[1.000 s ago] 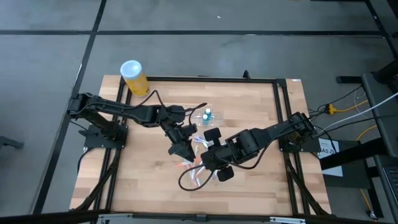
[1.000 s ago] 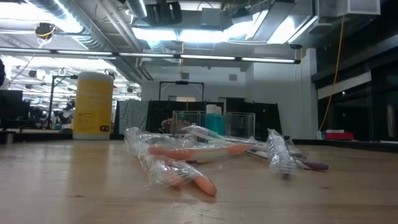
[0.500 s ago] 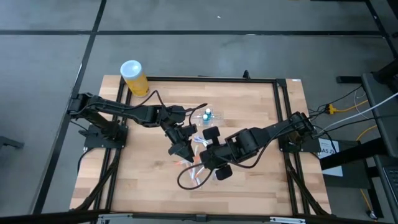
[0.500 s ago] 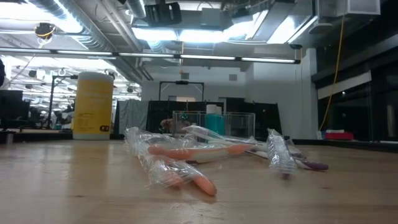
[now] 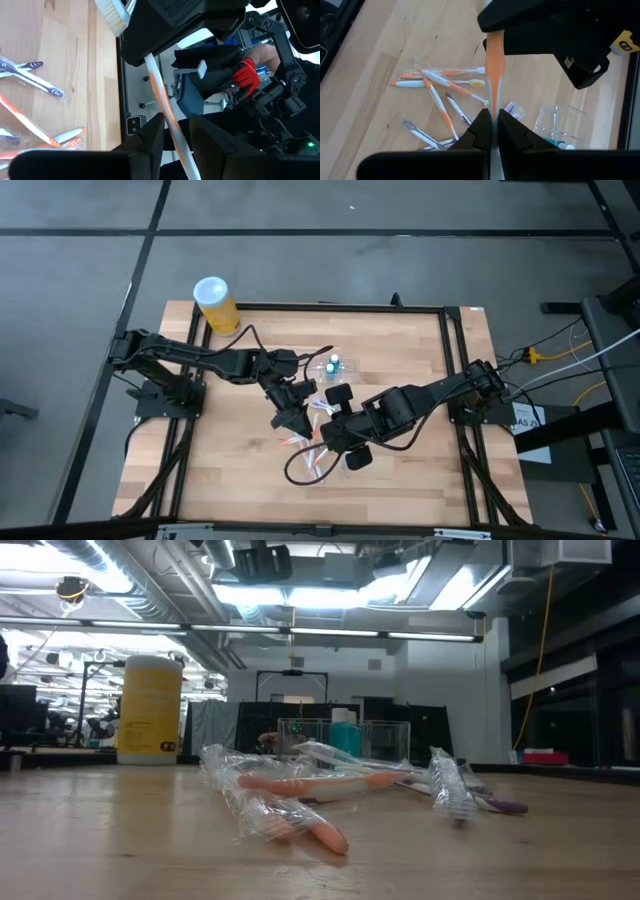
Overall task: Pick & Place toothbrushing station
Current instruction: Put the orange toothbrush into the transparent organizer
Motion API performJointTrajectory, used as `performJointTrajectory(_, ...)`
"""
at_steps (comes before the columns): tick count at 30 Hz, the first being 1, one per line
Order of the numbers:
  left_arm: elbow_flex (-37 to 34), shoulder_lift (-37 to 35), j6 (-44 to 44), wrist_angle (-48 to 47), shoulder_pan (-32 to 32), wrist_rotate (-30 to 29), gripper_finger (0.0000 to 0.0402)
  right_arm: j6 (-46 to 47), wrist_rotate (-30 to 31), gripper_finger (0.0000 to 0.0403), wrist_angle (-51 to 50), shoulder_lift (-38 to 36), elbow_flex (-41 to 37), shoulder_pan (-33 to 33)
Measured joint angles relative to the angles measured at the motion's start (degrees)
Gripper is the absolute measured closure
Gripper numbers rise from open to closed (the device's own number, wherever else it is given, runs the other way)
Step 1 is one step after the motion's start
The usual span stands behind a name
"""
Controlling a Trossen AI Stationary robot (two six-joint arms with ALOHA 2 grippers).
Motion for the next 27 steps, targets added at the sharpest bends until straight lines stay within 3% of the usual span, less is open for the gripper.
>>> performJointTrajectory(17, -0.1, 0.0, 0.4, -1.3, 0.1, -0.5, 0.0381, 0.0, 1.7, 0.0388, 0.0, 0.0, 0.5, 0.1)
performJointTrajectory(27, 0.0, -0.2, 3.9, -3.1, 0.0, -0.4, 0.0389, -0.2, 3.5, 0.0318, 0.2, 0.0, 5.7, 0.0)
